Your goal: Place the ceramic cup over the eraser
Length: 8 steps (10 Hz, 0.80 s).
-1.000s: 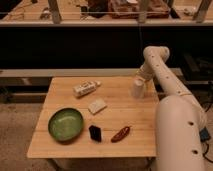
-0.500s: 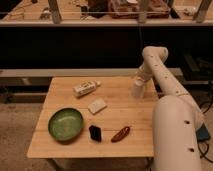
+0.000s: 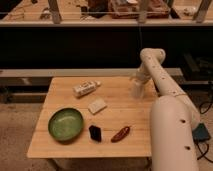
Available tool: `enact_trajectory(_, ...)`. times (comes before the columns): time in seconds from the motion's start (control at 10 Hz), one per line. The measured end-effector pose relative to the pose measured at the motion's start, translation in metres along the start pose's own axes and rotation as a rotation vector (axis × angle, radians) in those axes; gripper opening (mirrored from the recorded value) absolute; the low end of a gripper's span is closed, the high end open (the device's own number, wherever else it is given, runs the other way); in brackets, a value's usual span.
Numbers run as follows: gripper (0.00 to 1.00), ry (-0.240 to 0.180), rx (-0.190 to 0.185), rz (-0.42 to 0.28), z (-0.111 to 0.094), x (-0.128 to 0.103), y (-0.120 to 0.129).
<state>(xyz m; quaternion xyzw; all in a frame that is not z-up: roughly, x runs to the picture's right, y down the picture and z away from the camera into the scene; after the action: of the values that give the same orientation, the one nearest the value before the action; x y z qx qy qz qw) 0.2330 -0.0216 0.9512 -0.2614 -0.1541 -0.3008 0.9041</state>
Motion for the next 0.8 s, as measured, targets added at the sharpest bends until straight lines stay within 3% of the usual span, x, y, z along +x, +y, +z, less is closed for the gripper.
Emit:
enact_trajectory(0.1, 0.70, -0.002, -0.002, -0.001, 0.0008, -0.0002, 0.0007)
enact_trajectory(0.5, 0.28, -0.034, 0.004, -0.002, 0.0041, 0.0014, 0.0025)
enact_trajectory(0.8, 0.02, -0.037, 0.000, -0.003, 0.0041, 0.0014, 0.0021)
